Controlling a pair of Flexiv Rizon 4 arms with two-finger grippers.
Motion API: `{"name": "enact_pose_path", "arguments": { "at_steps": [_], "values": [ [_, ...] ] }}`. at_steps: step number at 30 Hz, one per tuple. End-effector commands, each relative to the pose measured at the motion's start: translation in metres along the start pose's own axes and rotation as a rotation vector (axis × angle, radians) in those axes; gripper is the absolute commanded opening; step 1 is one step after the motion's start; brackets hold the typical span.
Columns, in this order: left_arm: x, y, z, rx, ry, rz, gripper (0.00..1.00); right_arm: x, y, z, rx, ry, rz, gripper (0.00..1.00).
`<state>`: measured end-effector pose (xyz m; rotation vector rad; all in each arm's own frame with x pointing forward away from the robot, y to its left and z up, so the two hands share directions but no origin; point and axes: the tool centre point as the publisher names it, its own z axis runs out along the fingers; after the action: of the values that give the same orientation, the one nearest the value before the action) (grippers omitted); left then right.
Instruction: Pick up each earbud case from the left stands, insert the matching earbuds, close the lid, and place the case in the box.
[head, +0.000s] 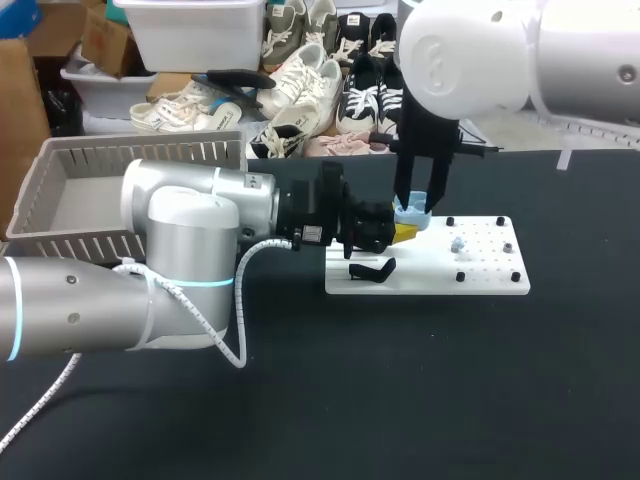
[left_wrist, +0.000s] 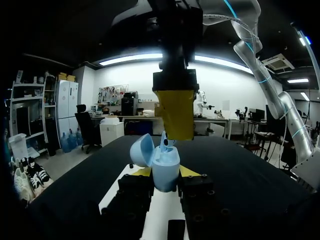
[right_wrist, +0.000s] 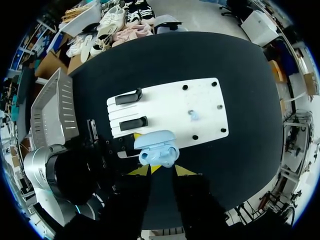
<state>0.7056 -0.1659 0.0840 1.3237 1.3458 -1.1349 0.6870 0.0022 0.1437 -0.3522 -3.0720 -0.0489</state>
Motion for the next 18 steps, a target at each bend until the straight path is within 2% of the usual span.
{"name": "enact_pose_path", "arguments": {
  "at_steps": [1, 9, 18],
  "values": [
    [0.000, 0.000, 0.000, -0.004, -0.001, 0.001, 0.00, 0.009, -0.003, 0.001, -0.007, -0.016, 0.003, 0.25],
    [0.000, 0.000, 0.000, -0.004, -0.001, 0.001, 0.00, 0.013, -0.002, 0.007, -0.017, 0.000, -0.005, 0.21],
    [0.000, 0.000, 0.000, -0.004, -0.001, 0.001, 0.00, 0.008, 0.003, 0.011, -0.013, 0.014, -0.016, 0.19]
  ]
}}
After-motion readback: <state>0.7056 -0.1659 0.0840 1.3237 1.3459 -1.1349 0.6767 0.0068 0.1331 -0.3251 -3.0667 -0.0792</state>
